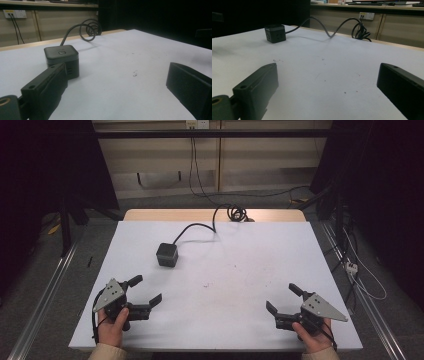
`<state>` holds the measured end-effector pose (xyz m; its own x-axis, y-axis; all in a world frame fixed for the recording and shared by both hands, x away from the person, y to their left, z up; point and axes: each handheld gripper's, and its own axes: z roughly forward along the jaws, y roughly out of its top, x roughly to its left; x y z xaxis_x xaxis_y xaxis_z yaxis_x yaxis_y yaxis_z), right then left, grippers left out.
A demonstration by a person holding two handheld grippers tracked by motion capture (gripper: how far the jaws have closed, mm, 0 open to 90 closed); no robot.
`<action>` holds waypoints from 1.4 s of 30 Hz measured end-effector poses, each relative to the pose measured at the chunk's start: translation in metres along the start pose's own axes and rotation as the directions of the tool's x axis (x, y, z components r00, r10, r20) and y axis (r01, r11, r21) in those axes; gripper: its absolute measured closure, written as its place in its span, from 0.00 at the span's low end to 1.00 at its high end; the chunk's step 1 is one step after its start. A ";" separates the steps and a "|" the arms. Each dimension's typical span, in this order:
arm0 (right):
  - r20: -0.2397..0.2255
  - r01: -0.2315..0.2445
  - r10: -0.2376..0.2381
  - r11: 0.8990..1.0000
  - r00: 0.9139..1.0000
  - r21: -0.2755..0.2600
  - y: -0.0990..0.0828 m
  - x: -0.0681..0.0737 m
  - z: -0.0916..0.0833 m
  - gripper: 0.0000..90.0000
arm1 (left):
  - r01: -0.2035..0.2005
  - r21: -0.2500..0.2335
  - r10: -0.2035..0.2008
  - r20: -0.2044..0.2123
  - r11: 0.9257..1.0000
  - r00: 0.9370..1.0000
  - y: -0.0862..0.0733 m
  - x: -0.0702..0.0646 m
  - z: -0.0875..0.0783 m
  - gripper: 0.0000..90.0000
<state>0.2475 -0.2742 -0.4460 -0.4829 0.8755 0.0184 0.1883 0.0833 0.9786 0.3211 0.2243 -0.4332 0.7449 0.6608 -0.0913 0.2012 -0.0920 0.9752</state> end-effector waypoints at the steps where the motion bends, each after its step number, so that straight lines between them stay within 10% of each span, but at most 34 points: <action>1: 0.002 -0.002 0.002 1.000 1.000 0.000 0.000 0.000 0.000 0.04 | 0.000 0.000 0.000 0.000 1.000 1.000 0.000 0.000 0.000 0.04; 42: 0.017 -0.011 0.011 1.000 1.000 -0.024 0.000 -0.004 -0.009 0.04 | 0.007 0.061 -0.006 -0.019 0.998 1.000 0.024 0.005 0.036 0.03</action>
<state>0.2419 -0.2821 -0.4440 -0.4662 0.8843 0.0257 0.1724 0.0623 0.9831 0.3526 0.1980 -0.4172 0.7314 0.6755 -0.0936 0.2451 -0.1323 0.9604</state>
